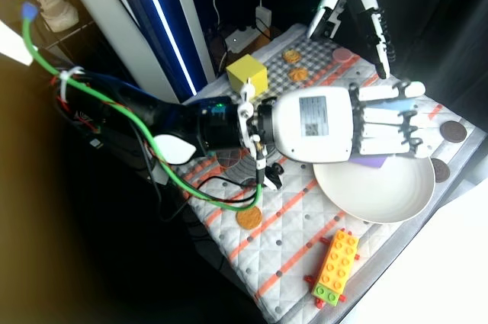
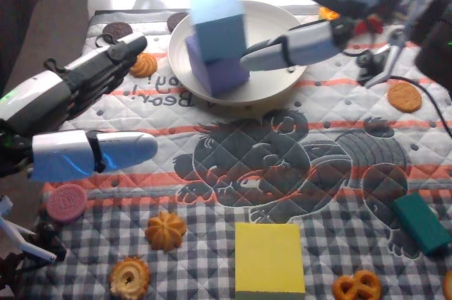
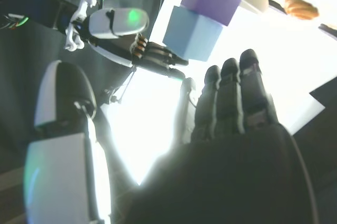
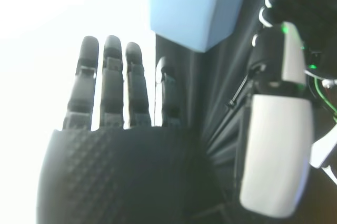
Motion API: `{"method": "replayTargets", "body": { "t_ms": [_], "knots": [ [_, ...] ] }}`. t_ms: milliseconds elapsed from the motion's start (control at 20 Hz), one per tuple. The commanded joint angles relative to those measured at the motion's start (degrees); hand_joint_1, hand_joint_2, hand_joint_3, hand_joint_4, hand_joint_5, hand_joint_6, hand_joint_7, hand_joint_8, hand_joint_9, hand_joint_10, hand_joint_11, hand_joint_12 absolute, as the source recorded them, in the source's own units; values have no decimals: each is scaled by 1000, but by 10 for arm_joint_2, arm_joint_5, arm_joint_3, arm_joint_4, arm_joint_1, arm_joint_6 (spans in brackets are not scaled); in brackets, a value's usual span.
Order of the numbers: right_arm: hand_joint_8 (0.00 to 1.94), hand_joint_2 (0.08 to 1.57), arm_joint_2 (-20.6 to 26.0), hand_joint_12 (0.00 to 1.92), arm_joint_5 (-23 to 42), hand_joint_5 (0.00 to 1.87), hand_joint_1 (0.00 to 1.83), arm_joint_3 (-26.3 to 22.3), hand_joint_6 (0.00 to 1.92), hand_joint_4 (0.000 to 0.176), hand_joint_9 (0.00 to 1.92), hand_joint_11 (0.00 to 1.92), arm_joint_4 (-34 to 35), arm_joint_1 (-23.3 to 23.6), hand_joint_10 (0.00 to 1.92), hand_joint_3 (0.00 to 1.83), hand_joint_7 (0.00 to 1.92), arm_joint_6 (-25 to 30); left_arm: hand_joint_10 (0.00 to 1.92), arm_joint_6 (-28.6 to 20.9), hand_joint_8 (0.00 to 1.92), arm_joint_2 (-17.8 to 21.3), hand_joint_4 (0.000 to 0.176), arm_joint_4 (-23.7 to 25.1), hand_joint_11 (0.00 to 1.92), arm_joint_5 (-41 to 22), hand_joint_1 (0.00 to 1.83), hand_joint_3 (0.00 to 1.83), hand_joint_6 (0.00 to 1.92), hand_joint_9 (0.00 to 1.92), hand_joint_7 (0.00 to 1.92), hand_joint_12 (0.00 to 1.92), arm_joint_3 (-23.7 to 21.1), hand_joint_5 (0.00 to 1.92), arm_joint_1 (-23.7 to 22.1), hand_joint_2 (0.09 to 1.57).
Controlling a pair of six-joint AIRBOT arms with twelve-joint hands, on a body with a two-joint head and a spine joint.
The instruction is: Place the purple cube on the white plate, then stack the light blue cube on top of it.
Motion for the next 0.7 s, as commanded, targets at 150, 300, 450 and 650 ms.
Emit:
{"method": "replayTargets", "body": {
  "t_ms": [150,300,450,650],
  "knots": [
    [0,824,75,0,195,0,772,-51,0,176,0,0,70,-61,0,0,0,-4,0,-31,0,25,89,-11,0,-148,772,0,0,0,3,0,-7,29,13,929],
    [0,829,126,0,313,0,630,-106,0,176,0,0,117,-150,0,0,0,-4,0,-36,0,47,110,-24,0,-221,760,3,0,0,0,0,-22,0,34,941],
    [0,883,162,0,415,0,571,-154,0,176,0,0,157,-234,0,16,0,-4,0,-53,0,68,150,-24,0,-317,636,18,0,0,0,0,-43,0,55,973],
    [5,963,182,2,567,171,659,-196,2,95,62,4,171,-294,10,0,65,-4,0,-119,5,63,67,-18,0,-408,716,9,2,0,46,0,-42,24,81,1016]
  ]
}}
